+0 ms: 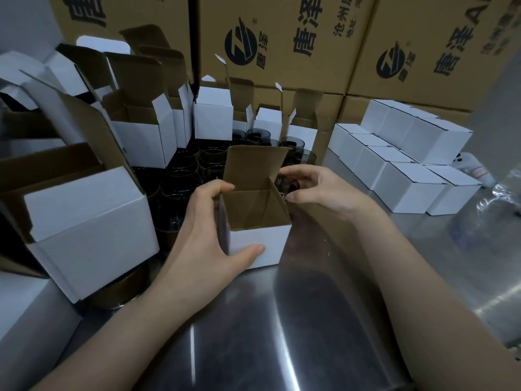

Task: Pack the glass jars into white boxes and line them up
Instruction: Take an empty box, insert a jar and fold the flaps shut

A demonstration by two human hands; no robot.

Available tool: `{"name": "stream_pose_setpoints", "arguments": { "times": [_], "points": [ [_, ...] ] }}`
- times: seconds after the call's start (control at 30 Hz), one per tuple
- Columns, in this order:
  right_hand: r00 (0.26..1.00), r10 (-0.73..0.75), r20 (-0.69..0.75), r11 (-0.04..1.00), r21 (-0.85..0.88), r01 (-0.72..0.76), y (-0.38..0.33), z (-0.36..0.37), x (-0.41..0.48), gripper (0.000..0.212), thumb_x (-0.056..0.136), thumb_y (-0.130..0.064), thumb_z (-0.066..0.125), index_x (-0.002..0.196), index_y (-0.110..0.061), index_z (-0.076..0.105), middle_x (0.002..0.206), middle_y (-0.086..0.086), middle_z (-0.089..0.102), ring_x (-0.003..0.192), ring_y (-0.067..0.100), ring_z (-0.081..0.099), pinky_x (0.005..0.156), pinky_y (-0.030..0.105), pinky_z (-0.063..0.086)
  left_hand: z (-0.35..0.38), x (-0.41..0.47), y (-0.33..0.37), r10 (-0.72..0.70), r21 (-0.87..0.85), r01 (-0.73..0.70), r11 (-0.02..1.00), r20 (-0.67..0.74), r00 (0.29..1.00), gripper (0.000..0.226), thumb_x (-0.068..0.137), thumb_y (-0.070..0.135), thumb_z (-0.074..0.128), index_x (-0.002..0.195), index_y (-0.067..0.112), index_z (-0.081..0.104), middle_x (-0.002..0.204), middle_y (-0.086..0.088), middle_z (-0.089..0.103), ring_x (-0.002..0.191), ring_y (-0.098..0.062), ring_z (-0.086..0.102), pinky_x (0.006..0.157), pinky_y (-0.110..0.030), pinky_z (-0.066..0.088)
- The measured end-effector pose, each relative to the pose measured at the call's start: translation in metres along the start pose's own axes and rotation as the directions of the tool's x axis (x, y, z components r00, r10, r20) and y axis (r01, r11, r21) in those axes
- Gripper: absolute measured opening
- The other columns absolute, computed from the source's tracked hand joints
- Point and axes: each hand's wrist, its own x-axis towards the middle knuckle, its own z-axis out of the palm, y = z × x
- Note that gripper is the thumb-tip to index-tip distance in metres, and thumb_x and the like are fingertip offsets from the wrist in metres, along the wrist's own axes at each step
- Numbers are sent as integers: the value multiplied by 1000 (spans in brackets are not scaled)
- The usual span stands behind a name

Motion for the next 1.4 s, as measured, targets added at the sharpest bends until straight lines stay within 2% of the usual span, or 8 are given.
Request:
{"name": "stream_pose_setpoints", "arguments": {
  "times": [0.2,0.47,0.57,0.8,0.93,1.2,1.33,1.4],
  "points": [
    [1000,-6,26,1000,6,6,1,-3,0,51,86,4,66,131,-18,57,126,9,63,116,19,60,94,21,50,0,1,4,3,36,-4,999,24,1000,88,71,25,83,111,69,18,132,7,44,121,-6,50,101,-27,45],
    [998,-12,60,1000,-3,12,4,-6,3,51,87,-3,67,131,-25,53,122,-2,61,108,6,60,82,13,49,3,1,2,-17,70,15,997,24,1000,83,72,29,82,110,67,19,132,11,41,119,2,46,91,-7,38],
    [998,9,68,997,-81,-3,7,-3,6,59,82,-25,77,133,-33,48,127,-7,53,116,9,53,98,22,44,3,0,3,-33,51,31,998,32,999,83,71,30,81,114,65,18,132,12,42,119,7,44,90,-2,38],
    [999,-20,-36,992,-123,15,10,3,11,55,77,-36,80,125,-31,54,111,-7,59,101,8,59,82,20,46,0,1,10,-61,-84,65,994,51,997,61,73,52,69,112,63,23,118,26,46,109,7,53,86,-9,48],
    [996,-7,-87,993,-114,-3,11,2,12,54,76,-38,81,124,-28,57,112,-7,60,106,7,57,84,21,46,0,1,8,-53,-116,57,992,33,998,63,80,35,75,108,63,26,109,35,49,103,8,57,78,-7,49],
    [982,-162,-98,935,302,185,-9,-15,-6,20,73,-35,79,89,-24,76,86,-8,73,84,6,68,65,19,54,1,3,4,-48,-121,46,992,-15,999,66,78,25,81,103,58,29,107,38,53,100,8,59,80,-7,47],
    [971,-239,-8,871,440,218,-18,-16,-11,68,47,-62,87,96,-18,70,95,1,67,89,15,64,75,31,57,2,4,4,-60,-123,57,991,-23,998,65,76,29,80,103,58,29,108,39,52,102,9,58,79,-4,45],
    [952,-302,46,832,501,239,-21,-14,-11,72,44,-66,87,97,-19,74,98,2,68,92,17,65,80,33,57,1,4,5,-67,-124,64,990,-20,998,65,75,31,80,104,58,28,108,40,51,103,11,57,79,-2,44]
  ]
}}
